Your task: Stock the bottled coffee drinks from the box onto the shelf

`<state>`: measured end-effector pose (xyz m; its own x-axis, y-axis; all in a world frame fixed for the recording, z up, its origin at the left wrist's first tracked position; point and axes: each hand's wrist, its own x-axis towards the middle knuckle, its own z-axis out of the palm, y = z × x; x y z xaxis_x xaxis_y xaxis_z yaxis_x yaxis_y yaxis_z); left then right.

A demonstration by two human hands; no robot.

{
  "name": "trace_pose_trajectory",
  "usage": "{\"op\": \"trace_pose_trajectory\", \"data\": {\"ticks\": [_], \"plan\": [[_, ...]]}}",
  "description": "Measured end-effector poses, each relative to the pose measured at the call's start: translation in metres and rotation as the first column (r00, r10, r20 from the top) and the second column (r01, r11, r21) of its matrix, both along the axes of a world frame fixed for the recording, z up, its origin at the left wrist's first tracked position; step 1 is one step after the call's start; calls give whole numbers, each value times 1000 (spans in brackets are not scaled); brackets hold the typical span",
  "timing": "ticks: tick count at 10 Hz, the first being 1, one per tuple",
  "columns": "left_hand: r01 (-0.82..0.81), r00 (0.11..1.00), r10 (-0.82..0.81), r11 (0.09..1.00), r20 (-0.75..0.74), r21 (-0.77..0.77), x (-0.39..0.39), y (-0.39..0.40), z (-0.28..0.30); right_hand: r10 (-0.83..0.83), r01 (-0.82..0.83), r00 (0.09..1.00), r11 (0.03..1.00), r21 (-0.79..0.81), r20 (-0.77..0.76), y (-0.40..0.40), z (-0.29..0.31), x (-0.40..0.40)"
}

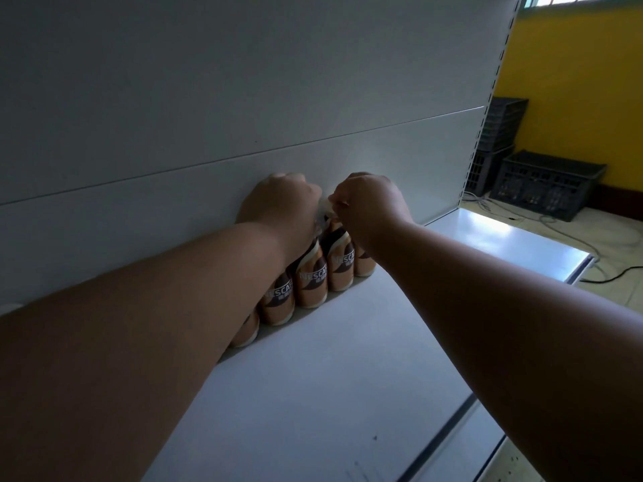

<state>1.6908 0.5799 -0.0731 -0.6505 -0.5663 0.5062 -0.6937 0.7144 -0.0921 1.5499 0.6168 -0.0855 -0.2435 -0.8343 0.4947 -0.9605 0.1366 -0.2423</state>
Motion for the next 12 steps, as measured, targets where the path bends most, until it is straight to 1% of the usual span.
{"op": "trace_pose_trajectory", "data": {"ticks": [1,2,3,4,5,6,7,8,9,10,12], "plan": [[-20,1000,20,1000,16,-1,-2,1,1,13,-13,1000,1000,8,1,1,3,-1],[-29,999,28,1000,45,6,-1,2,4,72,-70,996,996,-47,55,12,0,-7],[-25,998,26,1000,49,-2,-3,3,5,66,-29,984,977,-213,168,25,-6,-22],[35,999,-35,999,3,-20,-11,3,3,2,28,985,984,-177,172,30,-12,-36],[135,989,-138,989,-50,-56,-23,6,0,-18,28,989,997,-68,149,27,-12,-43],[168,984,-171,984,-47,-53,-35,10,-4,20,-27,992,998,51,124,24,-8,-41],[123,992,-125,991,-22,-54,-41,6,-12,44,-59,994,987,150,102,26,-8,-36],[113,993,-114,993,-32,-39,-42,6,-16,55,-71,994,982,173,93,29,-4,-34],[146,988,-147,989,-55,-24,-38,14,-13,52,-64,996,982,176,68,37,0,-33],[144,982,-147,989,-116,-35,-26,24,-7,26,-39,997,986,162,79,57,5,-28],[126,977,-125,992,-173,-8,23,75,4,42,-47,996,997,63,73,129,23,12]]}}
